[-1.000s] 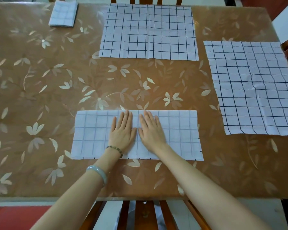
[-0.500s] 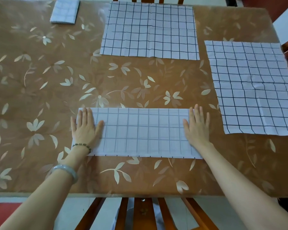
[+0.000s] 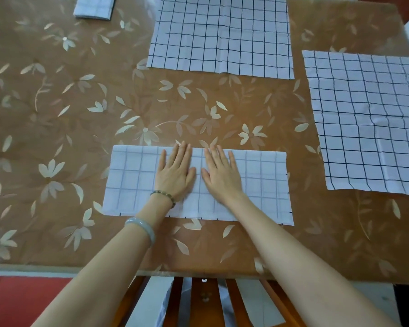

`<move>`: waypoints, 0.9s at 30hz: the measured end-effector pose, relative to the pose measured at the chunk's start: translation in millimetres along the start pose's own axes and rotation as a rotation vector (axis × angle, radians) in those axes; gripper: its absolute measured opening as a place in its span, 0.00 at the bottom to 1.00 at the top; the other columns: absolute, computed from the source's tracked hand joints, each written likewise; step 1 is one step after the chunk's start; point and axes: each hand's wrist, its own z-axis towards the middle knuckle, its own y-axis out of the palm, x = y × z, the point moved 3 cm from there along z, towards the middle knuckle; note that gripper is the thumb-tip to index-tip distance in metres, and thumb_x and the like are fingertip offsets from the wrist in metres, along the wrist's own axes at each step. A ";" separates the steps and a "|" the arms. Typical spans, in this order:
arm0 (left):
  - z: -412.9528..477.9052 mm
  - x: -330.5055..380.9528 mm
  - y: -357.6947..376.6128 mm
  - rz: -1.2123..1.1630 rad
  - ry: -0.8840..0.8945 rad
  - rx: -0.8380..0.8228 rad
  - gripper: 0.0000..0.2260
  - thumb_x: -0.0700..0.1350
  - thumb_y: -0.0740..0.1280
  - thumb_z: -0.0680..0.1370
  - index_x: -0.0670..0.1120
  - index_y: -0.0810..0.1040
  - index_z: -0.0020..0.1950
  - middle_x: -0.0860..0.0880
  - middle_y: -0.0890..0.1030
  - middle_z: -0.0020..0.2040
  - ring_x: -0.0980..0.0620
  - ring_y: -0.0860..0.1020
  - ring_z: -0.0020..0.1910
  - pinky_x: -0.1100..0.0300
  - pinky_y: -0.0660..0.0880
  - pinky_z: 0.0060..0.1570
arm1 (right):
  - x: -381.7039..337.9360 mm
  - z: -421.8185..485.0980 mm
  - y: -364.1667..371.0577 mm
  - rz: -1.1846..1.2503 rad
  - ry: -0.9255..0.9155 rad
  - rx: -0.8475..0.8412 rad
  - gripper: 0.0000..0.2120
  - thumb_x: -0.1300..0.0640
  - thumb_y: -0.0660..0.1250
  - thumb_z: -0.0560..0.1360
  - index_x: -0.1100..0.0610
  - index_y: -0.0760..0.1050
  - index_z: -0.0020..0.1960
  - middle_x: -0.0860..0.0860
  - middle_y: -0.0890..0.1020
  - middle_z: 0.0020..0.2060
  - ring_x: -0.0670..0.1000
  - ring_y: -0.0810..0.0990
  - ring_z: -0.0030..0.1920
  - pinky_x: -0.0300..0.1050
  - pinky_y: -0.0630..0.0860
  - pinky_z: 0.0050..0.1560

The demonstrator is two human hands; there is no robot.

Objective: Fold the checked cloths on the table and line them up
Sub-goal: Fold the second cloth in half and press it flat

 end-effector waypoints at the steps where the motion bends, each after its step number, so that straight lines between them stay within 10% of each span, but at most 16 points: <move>1: -0.5 -5.7 -0.3 -0.004 -0.026 -0.001 0.30 0.59 0.40 0.78 0.47 0.49 0.78 0.50 0.49 0.79 0.53 0.46 0.77 0.48 0.39 0.75 | 9.5 -2.8 -0.4 -0.005 0.014 -0.001 0.28 0.45 0.43 0.82 0.57 0.47 0.78 0.53 0.50 0.78 0.52 0.45 0.77 0.51 0.36 0.74; 14: -22.7 -136.5 -33.7 -0.035 -0.367 -0.032 0.31 0.60 0.44 0.81 0.45 0.45 0.79 0.48 0.45 0.79 0.51 0.43 0.77 0.48 0.40 0.75 | 141.3 -56.2 -19.2 -0.107 0.344 0.016 0.33 0.41 0.37 0.78 0.57 0.47 0.78 0.56 0.51 0.77 0.56 0.46 0.77 0.57 0.41 0.75; 19: -31.4 -119.7 -62.6 -0.193 -0.587 0.129 0.31 0.55 0.67 0.75 0.39 0.64 0.71 0.38 0.62 0.73 0.38 0.61 0.71 0.43 0.60 0.67 | 97.3 -40.8 -37.8 -0.036 0.364 0.178 0.29 0.59 0.61 0.75 0.61 0.59 0.75 0.63 0.55 0.75 0.63 0.51 0.76 0.60 0.43 0.73; 23: -35.8 -115.1 -65.6 -0.241 -0.727 0.023 0.34 0.57 0.72 0.71 0.36 0.67 0.66 0.36 0.67 0.65 0.38 0.65 0.66 0.44 0.65 0.62 | 18.2 -20.6 -43.6 0.228 0.122 0.190 0.22 0.65 0.63 0.74 0.59 0.71 0.67 0.59 0.71 0.63 0.60 0.70 0.63 0.56 0.70 0.63; 27: -36.6 -114.3 -67.2 -0.313 -0.777 0.037 0.33 0.56 0.74 0.69 0.37 0.67 0.64 0.37 0.69 0.62 0.37 0.69 0.61 0.44 0.67 0.59 | -28.4 -10.7 -31.8 0.409 -0.006 -0.013 0.20 0.61 0.60 0.77 0.57 0.69 0.69 0.54 0.70 0.52 0.54 0.72 0.51 0.50 0.74 0.48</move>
